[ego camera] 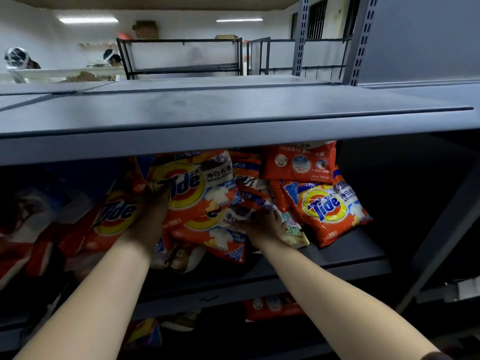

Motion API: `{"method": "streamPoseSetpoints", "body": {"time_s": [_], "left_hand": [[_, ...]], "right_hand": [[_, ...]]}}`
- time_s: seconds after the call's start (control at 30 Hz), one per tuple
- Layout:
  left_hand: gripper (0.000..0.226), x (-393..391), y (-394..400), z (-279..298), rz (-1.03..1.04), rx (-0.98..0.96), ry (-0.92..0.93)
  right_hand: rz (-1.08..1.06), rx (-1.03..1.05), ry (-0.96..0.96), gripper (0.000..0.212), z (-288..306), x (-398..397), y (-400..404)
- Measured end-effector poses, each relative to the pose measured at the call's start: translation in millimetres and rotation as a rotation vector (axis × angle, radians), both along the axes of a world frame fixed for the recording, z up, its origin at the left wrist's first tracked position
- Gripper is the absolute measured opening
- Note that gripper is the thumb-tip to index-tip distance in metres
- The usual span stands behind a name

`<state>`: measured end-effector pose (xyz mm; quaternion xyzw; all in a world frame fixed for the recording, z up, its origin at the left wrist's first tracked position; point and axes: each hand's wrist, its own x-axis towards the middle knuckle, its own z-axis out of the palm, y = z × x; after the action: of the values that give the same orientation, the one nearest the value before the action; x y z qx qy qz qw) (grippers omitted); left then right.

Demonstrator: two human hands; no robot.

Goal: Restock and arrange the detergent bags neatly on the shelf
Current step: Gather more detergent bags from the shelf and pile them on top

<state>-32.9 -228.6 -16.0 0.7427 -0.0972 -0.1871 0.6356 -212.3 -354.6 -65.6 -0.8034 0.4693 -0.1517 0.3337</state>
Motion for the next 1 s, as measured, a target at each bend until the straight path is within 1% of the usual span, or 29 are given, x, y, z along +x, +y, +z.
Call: {"method": "streamPoseSetpoints", "body": {"time_s": [0.03, 0.07, 0.13, 0.17, 0.2, 0.3, 0.43, 0.6, 0.63, 0.67, 0.77, 0.83, 0.93, 1.0], "left_hand": [[0.102, -1.3, -0.2, -1.2, 0.021, -0.03, -0.009], [0.097, -10.3, 2.8, 2.8, 0.024, -0.047, -0.018], [0.063, -22.9, 6.2, 8.6, 0.053, -0.059, -0.089], [0.056, -25.1, 8.5, 8.3, 0.089, -0.065, -0.134], [0.055, -28.1, 12.5, 7.6, 0.132, -0.076, -0.171], [0.057, -28.5, 24.0, 2.6, 0.193, -0.118, -0.206], [0.058, -31.4, 34.6, 1.4, 0.263, -0.194, -0.147], [0.049, -54.9, 43.6, 14.5, 0.328, -0.189, -0.255], [0.048, -62.7, 44.2, 18.8, 0.323, -0.16, -0.272], [0.05, -67.2, 43.2, 20.2, 0.309, -0.127, -0.29], [0.059, -84.5, 31.5, 19.9, 0.199, 0.019, -0.307], [0.06, -103.6, 19.2, 20.5, 0.143, 0.107, -0.327], [0.053, -141.0, 0.7, 26.1, 0.125, 0.125, -0.416], [0.05, -169.6, -9.3, 31.6, 0.111, 0.119, -0.415]], "right_hand": [[-0.015, -0.028, 0.002, 0.082, 4.5, -2.4, 4.2], [-0.024, -0.067, -0.015, 0.071, 8.0, -2.1, 5.6], [-0.024, -0.062, -0.076, 0.049, 11.7, -0.6, 10.9], [-0.005, 0.003, -0.145, 0.04, 13.8, -1.1, 16.0], [0.002, 0.066, -0.224, 0.035, 11.9, -1.3, 18.0], [-0.037, 0.168, -0.383, 0.035, 14.4, -8.6, 22.8], [-0.095, 0.239, -0.572, 0.04, 25.0, -25.0, 25.3], [-0.166, 0.263, -0.723, 0.04, 37.3, -62.1, 22.9], [-0.179, 0.241, -0.749, 0.04, 38.2, -71.5, 23.0], [-0.202, 0.193, -0.733, 0.039, 38.7, -80.8, 22.7], [-0.337, 0.052, -0.6, 0.045, 37.7, -111.7, 21.7], [-0.423, -0.044, -0.565, 0.045, 36.1, -135.5, 23.2], [-0.487, -0.327, -0.529, 0.026, 33.3, -172.9, 23.5], [-0.565, -0.459, -0.515, 0.025, 32.4, -202.9, 19.5]]}}
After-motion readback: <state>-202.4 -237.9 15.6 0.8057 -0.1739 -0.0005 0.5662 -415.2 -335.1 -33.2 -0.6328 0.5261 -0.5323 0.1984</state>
